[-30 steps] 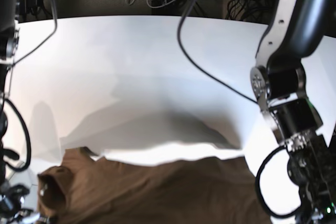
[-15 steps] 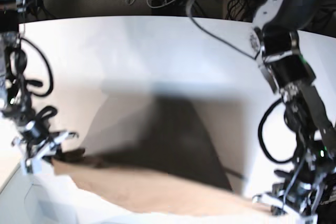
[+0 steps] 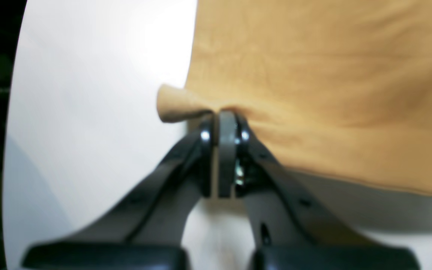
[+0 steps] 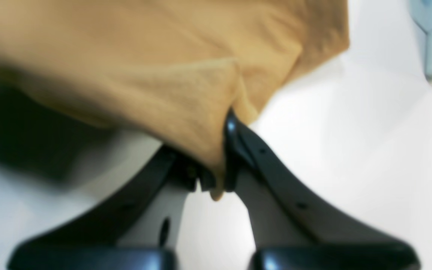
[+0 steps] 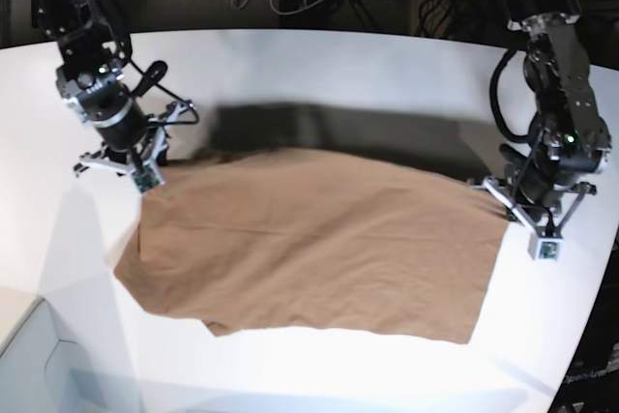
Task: Layout the t-shirt on the table in an organized manner, then fold the t-shirt properly
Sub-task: 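Release the t-shirt and raise both grippers away from it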
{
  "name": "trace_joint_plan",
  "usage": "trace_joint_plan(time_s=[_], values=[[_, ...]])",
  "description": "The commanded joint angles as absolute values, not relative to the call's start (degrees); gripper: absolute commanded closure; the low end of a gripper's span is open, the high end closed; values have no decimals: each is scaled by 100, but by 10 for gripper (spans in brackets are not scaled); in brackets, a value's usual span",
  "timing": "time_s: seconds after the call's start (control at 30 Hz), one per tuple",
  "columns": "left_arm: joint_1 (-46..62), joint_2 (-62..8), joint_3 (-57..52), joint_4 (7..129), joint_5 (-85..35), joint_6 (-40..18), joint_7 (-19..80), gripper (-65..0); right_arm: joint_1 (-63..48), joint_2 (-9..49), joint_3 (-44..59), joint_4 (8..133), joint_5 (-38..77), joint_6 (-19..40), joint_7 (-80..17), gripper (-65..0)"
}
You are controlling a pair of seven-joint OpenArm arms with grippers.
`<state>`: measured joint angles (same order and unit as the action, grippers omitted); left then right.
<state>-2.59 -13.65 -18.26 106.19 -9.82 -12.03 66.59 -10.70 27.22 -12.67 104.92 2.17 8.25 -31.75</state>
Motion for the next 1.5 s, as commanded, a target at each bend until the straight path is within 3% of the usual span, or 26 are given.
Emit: trace_joint_plan(time_s=[0.0,0.23,0.4,0.47,0.6,0.7,1.0,1.2,1.4,1.47], values=[[-295,-1490,-1842,10791,-1024,-1200,6536,-4,-1033,2686,-1182,10598,-84,910,-2967,-79],[242,-1508,-1842,11345,-1051,-1209,6589,-30,-1244,1991,-927,10580,-1666,1253,-2976,-265],[673,-1490,-1868,11433,-1033,-1209,6554,-253,-1270,1314,189,10607,-1745,1235,-2967,-323],[787,-1473,-2079,11442,-1059,-1209,6536,-292,-1174,1033,673,10642,-1745,1235,-2967,-327],[778,-1349,-2589,11433,-1059,-1209,6536,-292,-1174,497,1543,10835,-1745,1235,-2967,-326],[708,-1323,-2826,11442,-1068,-1218,6536,-292,-1437,259,1560,11116,-1745,1270,-2958,-327],[92,-558,-2334,11389,-1508,-1165,6589,-290,-1877,611,646,11134,-1754,1226,-2958,-328],[242,-101,-1174,10668,-1007,-1165,6545,-148,-1833,760,664,11125,-1754,1226,-2958,-329],[453,-136,-954,9789,-769,-1165,6536,-139,-1833,760,673,11116,-1754,1226,-2958,-329],[567,-224,-963,9736,-769,-1156,6536,-109,-1824,760,813,11116,-1754,1226,-2958,-329]])
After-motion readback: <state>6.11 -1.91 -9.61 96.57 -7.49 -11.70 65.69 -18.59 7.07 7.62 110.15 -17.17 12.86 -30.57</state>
